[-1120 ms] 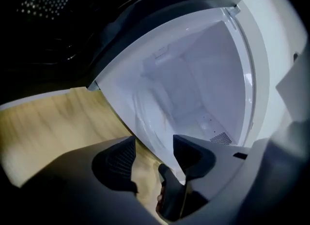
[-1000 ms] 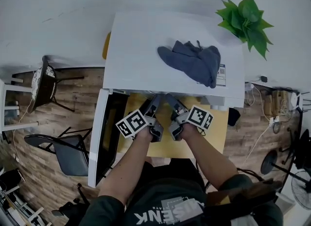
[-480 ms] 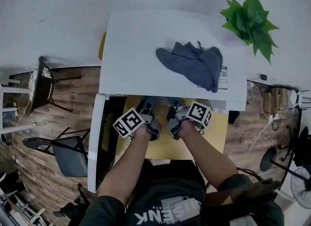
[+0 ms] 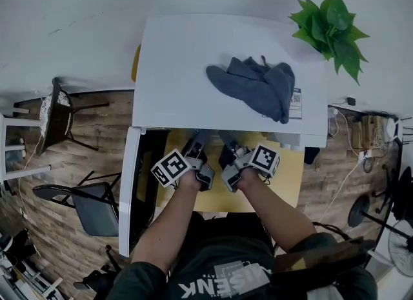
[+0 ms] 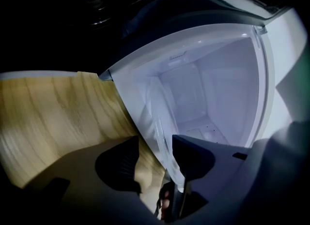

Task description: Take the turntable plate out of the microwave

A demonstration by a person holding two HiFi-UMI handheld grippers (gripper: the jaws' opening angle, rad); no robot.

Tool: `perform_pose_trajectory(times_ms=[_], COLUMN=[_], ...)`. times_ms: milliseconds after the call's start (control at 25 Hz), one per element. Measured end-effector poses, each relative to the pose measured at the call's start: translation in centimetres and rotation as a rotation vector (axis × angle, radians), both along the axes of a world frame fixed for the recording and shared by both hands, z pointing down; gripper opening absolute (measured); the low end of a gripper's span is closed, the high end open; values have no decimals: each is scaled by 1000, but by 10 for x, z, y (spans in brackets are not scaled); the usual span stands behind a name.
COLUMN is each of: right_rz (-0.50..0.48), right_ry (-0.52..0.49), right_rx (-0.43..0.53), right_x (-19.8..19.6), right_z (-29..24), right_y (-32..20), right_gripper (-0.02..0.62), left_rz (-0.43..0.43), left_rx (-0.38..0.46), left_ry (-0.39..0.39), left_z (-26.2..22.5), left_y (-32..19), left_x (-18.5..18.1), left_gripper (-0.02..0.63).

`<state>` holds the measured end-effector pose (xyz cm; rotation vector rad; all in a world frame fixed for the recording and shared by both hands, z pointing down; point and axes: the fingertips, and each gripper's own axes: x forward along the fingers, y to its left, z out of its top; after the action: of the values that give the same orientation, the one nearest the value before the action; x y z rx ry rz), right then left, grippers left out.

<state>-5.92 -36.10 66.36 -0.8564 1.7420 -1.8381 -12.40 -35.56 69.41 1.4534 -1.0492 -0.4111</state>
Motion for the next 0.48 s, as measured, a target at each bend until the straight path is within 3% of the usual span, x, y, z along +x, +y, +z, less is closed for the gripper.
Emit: perform_pose_trajectory(times_ms=[280,400,480], right_rz=[1,-22,-35], right_ry=[-61,-60,-63], right_rx=[19,52,68], right_x=[-1,-2,-2], right_z=[-7,-13,-17], right_y=[19,26,30], right_gripper=[52,44,41], left_rz=[9,11,-28], left_rx=[47,95,104], left_ry=[62,74,177], left_z=[-7,-15,-26], left_y=[5,9,11], left_x=[5,7,13], left_gripper=[159,90,81])
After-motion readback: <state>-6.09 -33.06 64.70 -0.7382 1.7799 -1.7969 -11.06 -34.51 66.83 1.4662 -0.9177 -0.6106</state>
